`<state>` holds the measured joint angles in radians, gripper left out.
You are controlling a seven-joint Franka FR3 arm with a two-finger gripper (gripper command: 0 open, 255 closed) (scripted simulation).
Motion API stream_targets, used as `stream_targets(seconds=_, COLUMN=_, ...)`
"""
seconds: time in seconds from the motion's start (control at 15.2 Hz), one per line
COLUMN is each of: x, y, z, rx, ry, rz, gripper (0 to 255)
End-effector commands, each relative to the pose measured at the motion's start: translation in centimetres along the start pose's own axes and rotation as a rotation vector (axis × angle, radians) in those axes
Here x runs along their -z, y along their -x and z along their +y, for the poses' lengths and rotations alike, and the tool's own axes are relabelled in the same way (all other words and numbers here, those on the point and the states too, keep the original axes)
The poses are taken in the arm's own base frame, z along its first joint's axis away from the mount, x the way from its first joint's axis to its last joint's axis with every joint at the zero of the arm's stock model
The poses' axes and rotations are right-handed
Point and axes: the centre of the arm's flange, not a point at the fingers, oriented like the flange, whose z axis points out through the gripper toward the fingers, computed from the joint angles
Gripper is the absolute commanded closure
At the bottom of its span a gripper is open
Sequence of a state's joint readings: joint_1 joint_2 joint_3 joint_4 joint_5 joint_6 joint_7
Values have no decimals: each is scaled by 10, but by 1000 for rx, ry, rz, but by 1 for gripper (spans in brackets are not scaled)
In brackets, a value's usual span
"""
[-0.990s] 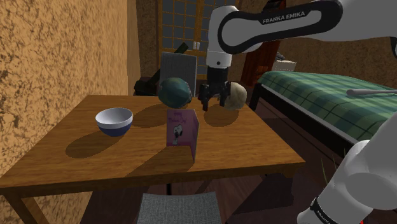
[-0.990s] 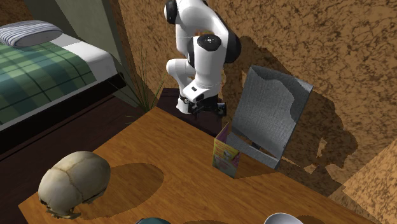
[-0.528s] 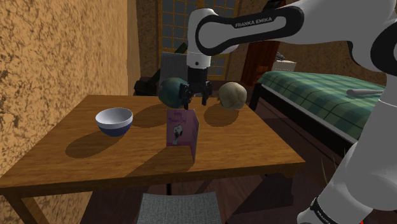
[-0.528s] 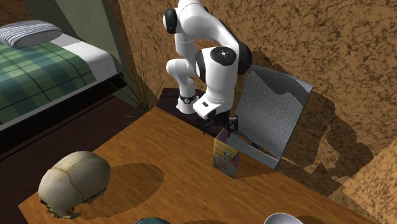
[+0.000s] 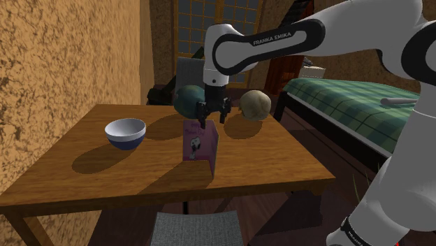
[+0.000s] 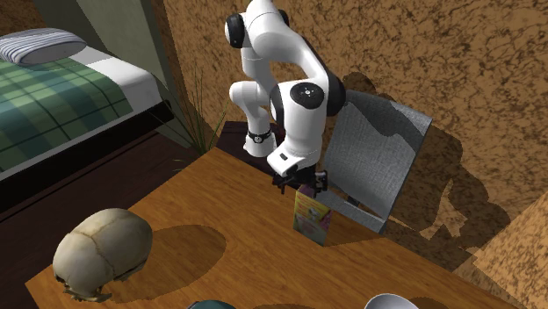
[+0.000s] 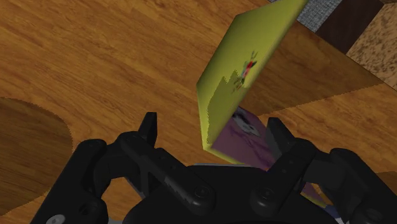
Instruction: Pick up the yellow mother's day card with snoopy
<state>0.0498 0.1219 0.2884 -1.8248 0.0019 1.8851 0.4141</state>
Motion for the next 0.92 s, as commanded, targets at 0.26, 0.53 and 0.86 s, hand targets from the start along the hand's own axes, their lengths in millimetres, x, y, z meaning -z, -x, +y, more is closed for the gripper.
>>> stream_targets(seconds=0.26, x=-1, y=0, z=0, rx=0, ry=0, rz=1, gripper=255)
stream_targets(seconds=0.53, x=-1, y=0, z=0, rx=0, ry=0, rz=1, gripper=255)
stream_targets(seconds=0.86, x=19, y=1, z=0, rx=0, ry=0, rz=0, gripper=255)
